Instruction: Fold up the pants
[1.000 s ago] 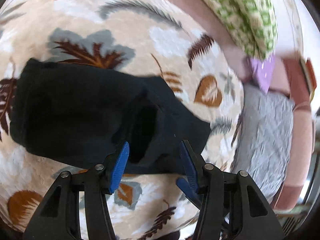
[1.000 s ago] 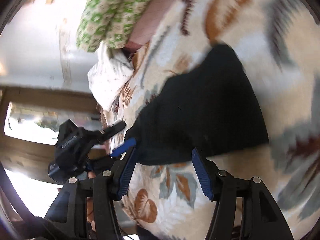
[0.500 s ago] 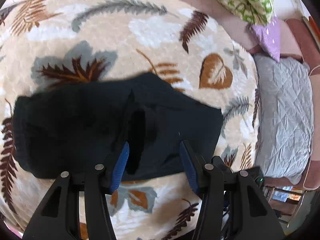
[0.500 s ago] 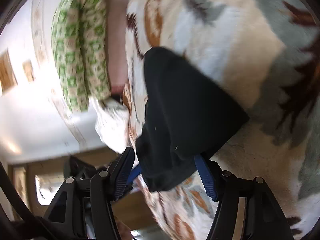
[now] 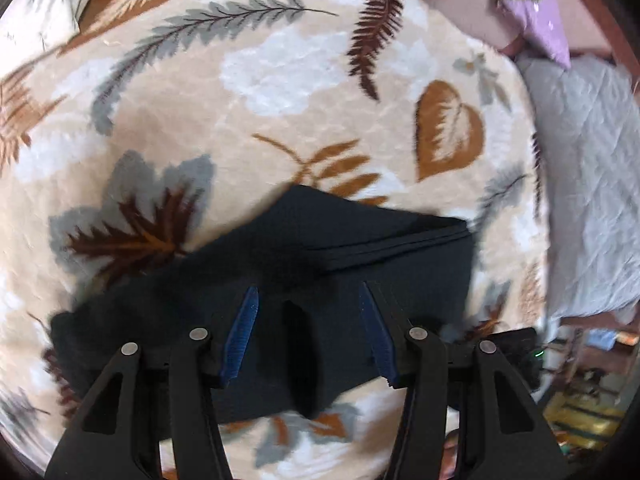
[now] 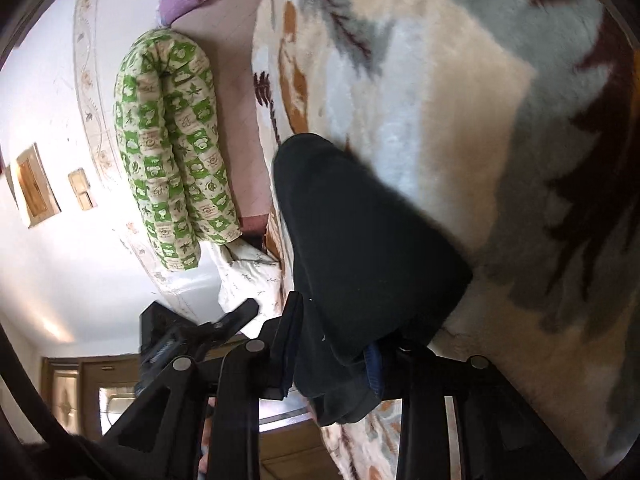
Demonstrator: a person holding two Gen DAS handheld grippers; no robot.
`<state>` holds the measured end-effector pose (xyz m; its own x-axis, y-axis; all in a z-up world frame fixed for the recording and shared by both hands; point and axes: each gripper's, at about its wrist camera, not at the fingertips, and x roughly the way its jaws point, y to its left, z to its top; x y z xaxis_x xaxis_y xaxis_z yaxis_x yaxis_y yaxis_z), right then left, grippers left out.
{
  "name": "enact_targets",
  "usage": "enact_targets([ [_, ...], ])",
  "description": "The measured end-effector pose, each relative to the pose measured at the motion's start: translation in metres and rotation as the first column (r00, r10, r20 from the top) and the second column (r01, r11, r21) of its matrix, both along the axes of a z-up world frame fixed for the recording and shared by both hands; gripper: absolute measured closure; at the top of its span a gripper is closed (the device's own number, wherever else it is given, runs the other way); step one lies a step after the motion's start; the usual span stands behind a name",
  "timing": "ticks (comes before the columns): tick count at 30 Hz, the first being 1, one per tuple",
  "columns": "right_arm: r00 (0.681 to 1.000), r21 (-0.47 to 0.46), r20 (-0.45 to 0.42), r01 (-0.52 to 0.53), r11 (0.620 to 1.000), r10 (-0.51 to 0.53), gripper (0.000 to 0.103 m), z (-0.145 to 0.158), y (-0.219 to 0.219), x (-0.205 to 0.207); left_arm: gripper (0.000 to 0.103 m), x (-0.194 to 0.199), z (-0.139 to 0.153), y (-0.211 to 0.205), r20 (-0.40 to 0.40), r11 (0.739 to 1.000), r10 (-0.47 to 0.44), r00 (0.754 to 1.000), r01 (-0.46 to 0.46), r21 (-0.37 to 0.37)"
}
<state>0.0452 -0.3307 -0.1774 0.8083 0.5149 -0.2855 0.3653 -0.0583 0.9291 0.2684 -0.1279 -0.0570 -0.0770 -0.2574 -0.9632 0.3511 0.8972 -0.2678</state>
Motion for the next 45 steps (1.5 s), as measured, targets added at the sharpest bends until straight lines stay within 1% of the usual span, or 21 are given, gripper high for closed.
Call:
enact_targets([
  [3, 1.000, 0.013, 0.008, -0.005, 1.000, 0.005, 0.073, -0.003, -0.002, 0.001, 0.052, -0.001, -0.005, 0.007, 0.011, 0.999, -0.034, 0.999, 0.034, 0.006],
  [7, 1.000, 0.035, 0.019, -0.011, 0.999, 0.010, 0.073, -0.006, -0.003, 0.003, 0.052, -0.001, -0.021, 0.013, -0.139, 0.987, -0.021, 0.990, -0.002, -0.163],
  [8, 1.000, 0.037, 0.021, -0.016, 0.999, 0.015, 0.073, -0.006, -0.002, 0.004, 0.050, -0.001, -0.024, 0.013, -0.148, 0.984, -0.018, 0.989, -0.008, -0.177],
  [11, 1.000, 0.041, 0.027, -0.012, 0.999, 0.011, 0.073, -0.006, -0.002, 0.005, 0.049, -0.004, -0.033, 0.008, -0.119, 0.986, -0.030, 0.993, 0.010, -0.166],
  [13, 1.000, 0.041, 0.031, -0.002, 0.999, 0.001, 0.073, -0.007, -0.003, 0.004, 0.049, -0.006, -0.033, 0.012, -0.097, 0.979, 0.002, 0.995, -0.021, -0.201],
  [15, 0.999, 0.024, 0.041, 0.001, 1.000, -0.002, 0.074, -0.006, -0.003, 0.004, 0.062, -0.009, -0.032, 0.014, -0.076, 0.979, 0.018, 0.997, -0.033, -0.199],
  [16, 0.999, 0.007, 0.047, 0.002, 1.000, -0.003, 0.076, -0.004, -0.003, 0.005, 0.081, -0.011, -0.032, 0.015, -0.066, 0.982, 0.021, 0.998, -0.033, -0.188],
  [17, 0.998, -0.016, 0.056, 0.003, 1.000, -0.003, 0.082, -0.002, -0.004, 0.005, 0.085, -0.011, -0.033, 0.017, -0.092, 0.979, 0.027, 0.995, -0.044, -0.197],
  [19, 0.997, -0.016, 0.078, 0.022, 1.000, -0.021, 0.093, 0.000, -0.008, 0.004, 0.086, -0.017, -0.036, 0.019, -0.180, 0.961, 0.062, 0.982, -0.107, -0.255],
  [20, 0.995, -0.031, 0.090, 0.041, 0.999, -0.038, 0.093, 0.005, -0.013, 0.001, 0.086, -0.020, -0.034, 0.018, -0.195, 0.954, 0.061, 0.979, -0.115, -0.278],
  [21, 0.993, -0.052, 0.103, 0.060, 0.997, -0.054, 0.093, 0.010, -0.019, -0.002, 0.086, -0.024, -0.031, 0.014, -0.178, 0.953, 0.065, 0.982, -0.114, -0.282],
  [23, 0.990, -0.096, 0.116, 0.091, 0.991, -0.079, 0.093, 0.019, -0.032, -0.007, 0.086, -0.027, -0.030, 0.007, -0.125, 0.967, 0.096, 0.987, -0.122, -0.224],
  [25, 0.995, -0.138, 0.085, 0.069, 0.988, -0.058, 0.093, 0.021, -0.039, -0.005, 0.086, -0.029, -0.035, 0.000, -0.097, 0.975, 0.113, 0.989, -0.129, -0.179],
  [29, 1.000, -0.257, 0.003, -0.009, 0.966, 0.010, 0.090, 0.016, -0.036, 0.000, 0.086, -0.036, -0.028, -0.011, -0.003, 0.992, 0.068, 0.998, -0.068, -0.102],
  [31, 1.000, -0.293, -0.012, -0.028, 0.956, 0.025, 0.096, 0.013, -0.035, 0.001, 0.084, -0.038, -0.024, -0.014, 0.039, 0.998, 0.046, 0.998, -0.044, -0.050],
  [34, 0.999, -0.311, -0.018, -0.053, 0.949, 0.050, 0.090, 0.017, -0.034, 0.003, 0.084, -0.037, -0.023, -0.016, 0.031, 0.999, 0.016, 0.999, -0.015, -0.046],
  [36, 0.999, -0.257, -0.017, -0.048, 0.965, 0.045, 0.080, 0.018, -0.035, -0.001, 0.084, -0.036, -0.019, -0.010, 0.008, 0.997, 0.023, 1.000, -0.022, -0.076],
  [38, 0.999, -0.223, -0.019, -0.032, 0.974, 0.028, 0.065, 0.021, -0.037, -0.008, 0.081, -0.032, -0.014, 0.003, -0.019, 0.992, 0.065, 0.998, -0.067, -0.108],
  [41, 0.999, -0.186, -0.024, -0.028, 0.982, 0.024, 0.053, 0.028, -0.038, -0.025, 0.080, -0.031, -0.007, 0.022, -0.045, 0.984, 0.117, 0.992, -0.122, -0.129],
  [43, 1.000, -0.170, -0.023, -0.023, 0.985, 0.019, 0.051, 0.032, -0.039, -0.037, 0.080, -0.034, -0.001, 0.036, -0.050, 0.981, 0.143, 0.988, -0.148, -0.124],
  [45, 0.999, -0.166, -0.023, -0.042, 0.985, 0.039, 0.049, 0.037, -0.036, -0.046, 0.080, -0.039, 0.007, 0.050, -0.008, 0.985, 0.157, 0.988, -0.157, -0.078],
])
